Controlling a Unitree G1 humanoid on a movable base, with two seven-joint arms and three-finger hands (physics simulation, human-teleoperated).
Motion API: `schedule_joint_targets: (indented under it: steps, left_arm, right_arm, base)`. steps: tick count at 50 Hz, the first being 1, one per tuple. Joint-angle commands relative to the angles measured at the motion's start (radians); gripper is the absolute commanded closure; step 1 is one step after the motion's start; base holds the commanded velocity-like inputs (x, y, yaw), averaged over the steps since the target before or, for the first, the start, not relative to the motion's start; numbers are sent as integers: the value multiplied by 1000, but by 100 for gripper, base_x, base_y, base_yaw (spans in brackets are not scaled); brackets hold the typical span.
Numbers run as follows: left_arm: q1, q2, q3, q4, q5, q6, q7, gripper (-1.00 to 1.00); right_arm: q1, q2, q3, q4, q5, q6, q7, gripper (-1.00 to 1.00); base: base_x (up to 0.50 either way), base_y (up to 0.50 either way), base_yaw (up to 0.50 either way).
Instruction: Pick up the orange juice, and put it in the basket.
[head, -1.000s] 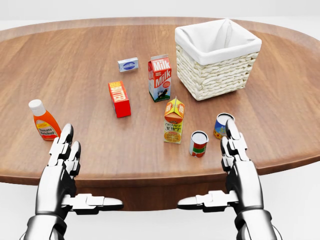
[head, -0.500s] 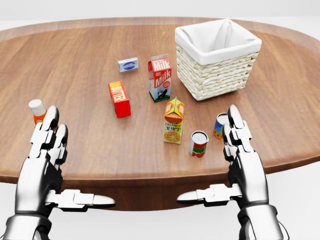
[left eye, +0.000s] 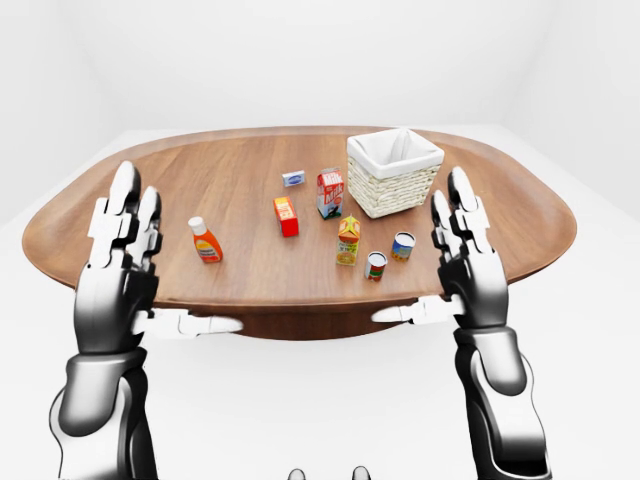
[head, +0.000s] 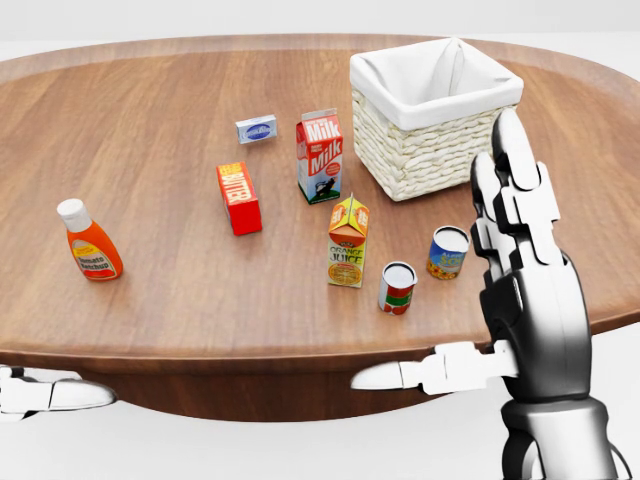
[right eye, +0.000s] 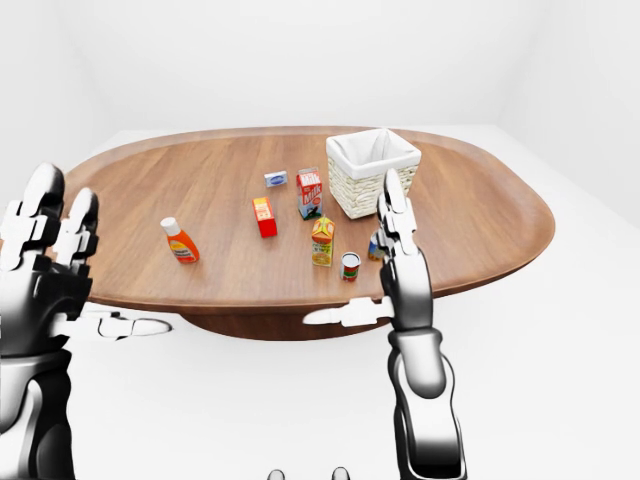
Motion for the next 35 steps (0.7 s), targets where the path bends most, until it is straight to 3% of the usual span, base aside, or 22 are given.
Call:
schedule_joint_targets:
  steps: [1, 10, 13, 17, 35]
  left_arm:
    - [-32, 67, 119, 77, -16, 0, -42, -100]
    - [-68, 91, 169, 127, -67, 0, -34, -100]
    - [-65, 96, 160, 135, -69, 0, -35, -100]
    - [-87, 110, 166, 193, -58, 0, 25, -100]
    - [-72, 109, 156, 186, -61, 0, 23, -100]
  right_arm:
    - [-30, 1, 6, -91, -41, 0, 2, -100]
    - [-35, 7, 39, -123, -89, 0, -5, -100]
    - [-36, 10, 41, -130, -87, 0, -3, -100]
    - [-30, 10, 56, -148, -106, 0, 5, -100]
    - [-46, 12, 56, -165, -122, 0, 6, -100]
  base:
    - [0, 0, 0]
    - [0, 0, 0]
    - [0, 0, 0]
    - [0, 0, 0]
    - [0, 0, 0]
